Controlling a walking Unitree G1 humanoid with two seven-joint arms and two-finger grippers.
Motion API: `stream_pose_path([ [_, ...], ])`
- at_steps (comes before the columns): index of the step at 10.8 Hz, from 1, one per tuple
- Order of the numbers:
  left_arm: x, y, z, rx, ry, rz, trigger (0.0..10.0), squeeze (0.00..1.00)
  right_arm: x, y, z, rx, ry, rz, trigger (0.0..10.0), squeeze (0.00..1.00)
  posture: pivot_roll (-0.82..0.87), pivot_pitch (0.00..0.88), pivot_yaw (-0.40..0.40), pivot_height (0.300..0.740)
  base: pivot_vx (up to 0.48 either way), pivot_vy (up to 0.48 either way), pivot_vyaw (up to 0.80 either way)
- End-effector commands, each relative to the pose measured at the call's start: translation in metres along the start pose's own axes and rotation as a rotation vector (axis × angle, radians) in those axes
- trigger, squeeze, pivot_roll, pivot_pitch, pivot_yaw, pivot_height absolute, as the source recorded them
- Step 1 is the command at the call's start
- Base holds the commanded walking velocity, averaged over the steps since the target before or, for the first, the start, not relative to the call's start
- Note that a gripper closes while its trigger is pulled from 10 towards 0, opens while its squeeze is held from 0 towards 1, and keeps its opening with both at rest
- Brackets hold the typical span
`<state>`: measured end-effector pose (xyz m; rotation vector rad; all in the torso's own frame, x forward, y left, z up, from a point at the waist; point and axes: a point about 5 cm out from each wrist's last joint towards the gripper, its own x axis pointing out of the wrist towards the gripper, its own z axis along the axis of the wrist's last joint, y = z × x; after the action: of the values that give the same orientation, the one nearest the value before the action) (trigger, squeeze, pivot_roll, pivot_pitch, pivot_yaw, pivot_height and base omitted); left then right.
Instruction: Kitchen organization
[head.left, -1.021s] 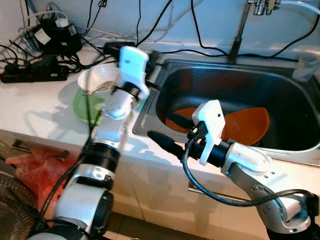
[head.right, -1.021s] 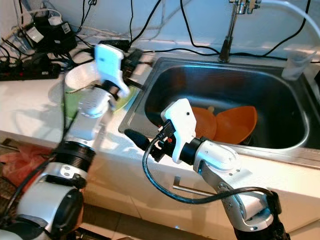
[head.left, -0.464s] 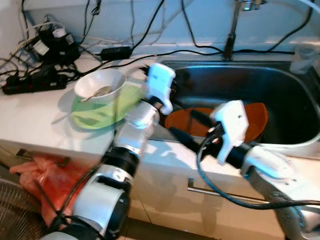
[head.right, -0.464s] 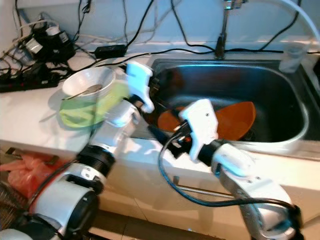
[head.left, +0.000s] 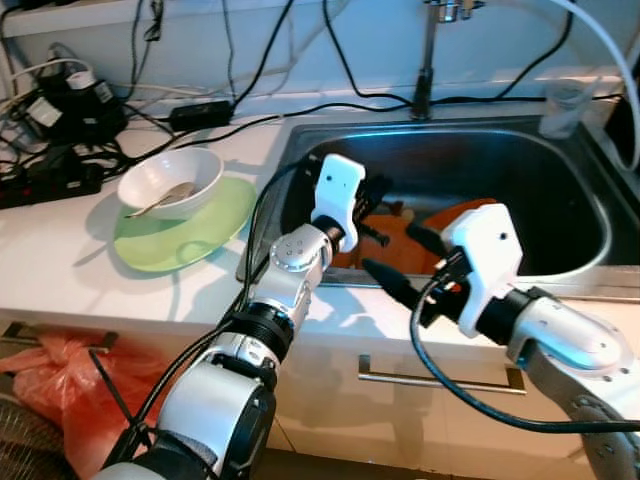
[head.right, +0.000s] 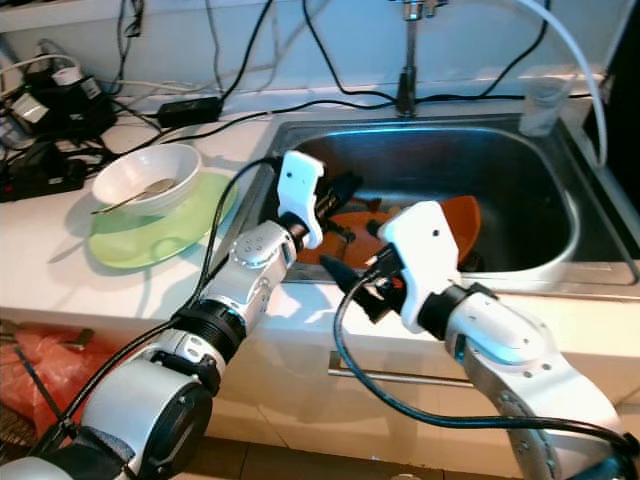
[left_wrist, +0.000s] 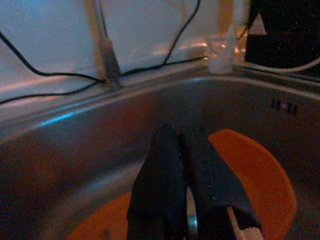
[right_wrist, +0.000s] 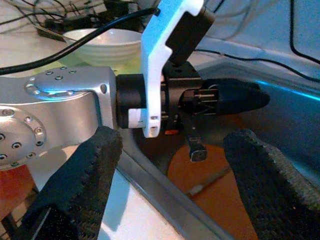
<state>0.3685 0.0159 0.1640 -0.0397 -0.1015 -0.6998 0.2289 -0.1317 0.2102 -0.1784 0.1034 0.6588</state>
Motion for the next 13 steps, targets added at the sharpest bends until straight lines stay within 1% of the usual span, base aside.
stream_pose_path([
  [1, 0.006, -0.006, 0.006, -0.014, -0.015, -0.024, 10.0, 0.0, -0.002, 0.005, 0.002, 0.005, -0.001, 0.014, 10.0, 0.0, -0.37, 0.0, 0.162, 0.74, 0.0, 0.0, 0.0],
  [3, 0.005, -0.005, 0.0, -0.023, 0.011, 0.005, 10.0, 0.0, -0.004, 0.008, -0.001, 0.032, 0.025, 0.021, 10.0, 0.0, -0.37, 0.0, 0.165, 0.74, 0.0, 0.0, 0.0],
  [4, 0.006, -0.004, -0.001, -0.03, 0.015, 0.014, 10.0, 0.23, -0.005, 0.008, -0.003, 0.035, 0.043, 0.022, 10.0, 0.0, -0.37, 0.0, 0.162, 0.74, 0.0, 0.0, 0.0],
  [5, 0.006, -0.004, -0.001, -0.044, 0.015, 0.019, 10.0, 1.0, -0.005, 0.009, -0.005, 0.038, 0.054, 0.025, 10.0, 0.0, -0.37, 0.0, 0.16, 0.74, 0.0, 0.0, 0.0],
  [8, 0.004, -0.002, -0.003, -0.06, 0.021, 0.032, 10.0, 1.0, -0.003, 0.01, -0.008, 0.044, 0.081, 0.039, 10.0, 0.0, -0.36, 0.0, 0.155, 0.74, 0.0, 0.0, 0.0],
  [11, 0.003, 0.002, -0.003, -0.062, 0.021, 0.037, 10.0, 1.0, 0.0, 0.011, -0.009, 0.048, 0.086, 0.044, 10.0, 0.0, -0.34, 0.0, 0.157, 0.74, 0.0, 0.0, 0.0],
  [12, 0.003, 0.006, 0.0, -0.044, 0.009, 0.058, 10.0, 1.0, 0.001, 0.011, -0.01, 0.05, 0.085, 0.047, 10.0, 0.0, -0.34, 0.0, 0.156, 0.74, 0.0, 0.0, 0.0],
  [13, 0.002, 0.013, 0.006, 0.003, -0.012, 0.092, 10.0, 1.0, 0.003, 0.01, -0.009, 0.051, 0.081, 0.05, 10.0, 0.0, -0.33, 0.0, 0.156, 0.74, 0.0, 0.0, 0.0],
])
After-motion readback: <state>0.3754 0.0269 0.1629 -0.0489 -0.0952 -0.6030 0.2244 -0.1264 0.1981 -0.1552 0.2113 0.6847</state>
